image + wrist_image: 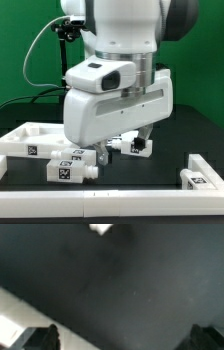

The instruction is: Assemble one leg

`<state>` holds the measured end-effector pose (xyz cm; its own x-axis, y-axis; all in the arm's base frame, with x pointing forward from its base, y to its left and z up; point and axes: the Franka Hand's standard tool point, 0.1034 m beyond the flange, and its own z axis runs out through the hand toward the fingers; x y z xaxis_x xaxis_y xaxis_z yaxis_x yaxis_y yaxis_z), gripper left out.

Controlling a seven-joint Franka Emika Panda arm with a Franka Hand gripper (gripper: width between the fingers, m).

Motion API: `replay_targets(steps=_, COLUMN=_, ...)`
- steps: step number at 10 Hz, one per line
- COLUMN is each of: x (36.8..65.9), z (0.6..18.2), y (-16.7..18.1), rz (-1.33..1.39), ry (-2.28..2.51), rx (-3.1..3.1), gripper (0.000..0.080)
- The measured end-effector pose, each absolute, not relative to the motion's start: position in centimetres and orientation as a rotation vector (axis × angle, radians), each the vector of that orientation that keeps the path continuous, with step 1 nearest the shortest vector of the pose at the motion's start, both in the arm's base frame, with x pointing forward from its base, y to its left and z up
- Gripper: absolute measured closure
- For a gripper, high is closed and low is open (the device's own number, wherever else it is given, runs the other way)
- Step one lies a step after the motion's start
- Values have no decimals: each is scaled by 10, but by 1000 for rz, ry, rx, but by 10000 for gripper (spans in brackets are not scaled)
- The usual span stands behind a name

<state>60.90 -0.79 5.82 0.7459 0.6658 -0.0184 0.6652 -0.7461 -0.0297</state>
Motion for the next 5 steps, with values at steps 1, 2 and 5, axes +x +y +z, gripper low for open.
replay_targets(steps=1, x=605, z=56, y=-9, rz=60, ry=-1098, rx=-2916, gripper=150)
replay_targets(steps=2, x=606, z=56, y=-8, rz=57, ry=-1102, rx=-2915, gripper=150)
replay_targets(steps=5, x=609, z=57, y=6, rz=67, ry=-947, rx=-2961, gripper=150)
